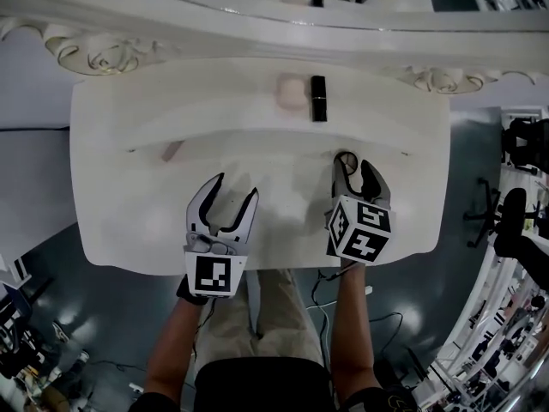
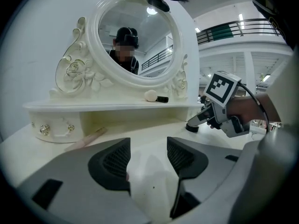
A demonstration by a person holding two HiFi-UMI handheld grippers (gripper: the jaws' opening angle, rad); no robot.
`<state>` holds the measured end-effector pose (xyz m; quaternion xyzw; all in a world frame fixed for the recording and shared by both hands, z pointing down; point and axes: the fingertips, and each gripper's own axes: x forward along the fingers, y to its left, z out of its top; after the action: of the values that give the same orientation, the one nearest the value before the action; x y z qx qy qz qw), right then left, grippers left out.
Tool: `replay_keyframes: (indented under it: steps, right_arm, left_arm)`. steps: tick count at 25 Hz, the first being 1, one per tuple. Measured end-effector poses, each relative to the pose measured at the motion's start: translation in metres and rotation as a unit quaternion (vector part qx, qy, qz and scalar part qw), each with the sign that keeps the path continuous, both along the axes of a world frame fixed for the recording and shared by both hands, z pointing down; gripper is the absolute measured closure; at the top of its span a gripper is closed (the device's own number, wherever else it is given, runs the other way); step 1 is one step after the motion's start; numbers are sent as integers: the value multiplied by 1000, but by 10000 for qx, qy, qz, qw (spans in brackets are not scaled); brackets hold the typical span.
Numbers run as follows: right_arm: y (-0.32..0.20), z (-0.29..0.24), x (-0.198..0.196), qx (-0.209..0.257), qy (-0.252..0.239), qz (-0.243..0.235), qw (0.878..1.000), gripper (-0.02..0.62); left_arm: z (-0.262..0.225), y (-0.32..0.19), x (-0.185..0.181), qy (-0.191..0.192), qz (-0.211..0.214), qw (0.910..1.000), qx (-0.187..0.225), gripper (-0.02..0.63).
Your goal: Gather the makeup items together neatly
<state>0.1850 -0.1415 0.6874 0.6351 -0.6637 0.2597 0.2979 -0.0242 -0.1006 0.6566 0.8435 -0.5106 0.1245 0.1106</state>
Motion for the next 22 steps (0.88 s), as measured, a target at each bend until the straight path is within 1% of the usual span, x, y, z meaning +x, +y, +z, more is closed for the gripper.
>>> replay_keyframes:
  steps: [2,5,8,14,17,22]
  right_arm:
    - [-2,3,0,16,-48,21,10000,362]
    - [-4,4,-2,9,-78,0,10000,362]
    - [-1,7,-5,-37,-103,-20,9999,354]
    - [1,13,-5,-145,-112,44,9998,350]
    - [3,14,-6,-194,-82,7,9998,367]
    - [6,9,-12,-210,-95,-120,9997,368]
  left_arm:
    - [1,1,2,-24,105,9999,-32,354]
    - [3,3,7,-233,459,9987,-10,345]
    - [3,6,9,-305,674,9973,7,345]
    - [11,9,12,-467,762,9957,-222,345]
    - [9,9,12,-447,789,9957,-170,345]
    - [5,8,10,-360,764,9964,-44,345]
